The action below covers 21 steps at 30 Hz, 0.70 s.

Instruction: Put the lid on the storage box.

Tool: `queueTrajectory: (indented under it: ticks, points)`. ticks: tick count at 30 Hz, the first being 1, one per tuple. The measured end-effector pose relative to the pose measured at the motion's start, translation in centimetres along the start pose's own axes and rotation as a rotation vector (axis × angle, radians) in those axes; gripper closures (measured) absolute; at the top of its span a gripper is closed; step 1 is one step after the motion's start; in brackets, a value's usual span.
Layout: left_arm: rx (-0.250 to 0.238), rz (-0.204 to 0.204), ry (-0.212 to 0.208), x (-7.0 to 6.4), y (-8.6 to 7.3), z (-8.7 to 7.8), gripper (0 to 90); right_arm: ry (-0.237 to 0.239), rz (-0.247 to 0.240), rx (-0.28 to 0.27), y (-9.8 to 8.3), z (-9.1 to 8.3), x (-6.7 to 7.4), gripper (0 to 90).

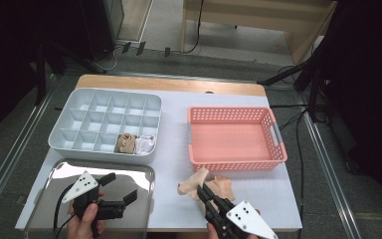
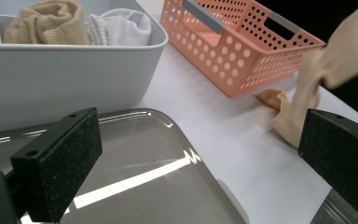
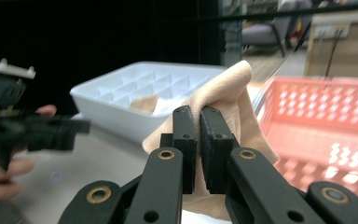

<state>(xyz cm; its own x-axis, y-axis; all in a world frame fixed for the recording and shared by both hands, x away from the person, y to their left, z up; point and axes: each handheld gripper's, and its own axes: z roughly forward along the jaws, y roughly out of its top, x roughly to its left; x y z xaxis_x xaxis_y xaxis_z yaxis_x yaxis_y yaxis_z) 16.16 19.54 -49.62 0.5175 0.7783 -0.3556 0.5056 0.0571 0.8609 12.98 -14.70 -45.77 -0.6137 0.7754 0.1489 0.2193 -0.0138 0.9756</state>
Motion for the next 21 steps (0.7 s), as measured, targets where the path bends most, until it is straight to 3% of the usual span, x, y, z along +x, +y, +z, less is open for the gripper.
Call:
queueTrajectory:
  ticks: [5, 9, 12, 15, 18, 21]
  points:
    - [0.014, 0.012, -0.021, -0.5, -0.3, 0.5, 0.0, 0.006, 0.018, 0.093, -3.0, 1.3, 0.0, 87.2]
    - [0.021, 0.011, -0.039, -0.6, -0.4, 0.6, 0.0, -0.062, 0.028, 0.165, -5.3, 2.7, -0.9, 84.6]
    - [0.029, 0.004, -0.053, -0.4, -0.5, 0.6, 0.0, -0.071, 0.043, 0.2, -6.4, 3.4, -1.6, 68.7]
    - [0.025, -0.004, -0.055, -0.1, -0.5, 0.4, 0.0, -0.056, 0.051, 0.175, -6.0, 3.0, -2.3, 48.4]
    - [0.02, -0.012, -0.057, 0.0, -0.5, 0.3, 0.0, -0.132, 0.053, 0.154, -5.5, 2.1, -3.5, 40.4]
    - [0.028, -0.009, -0.057, 0.0, -0.6, 0.5, 0.0, -0.208, 0.052, 0.216, -6.2, 1.8, -5.3, 37.2]
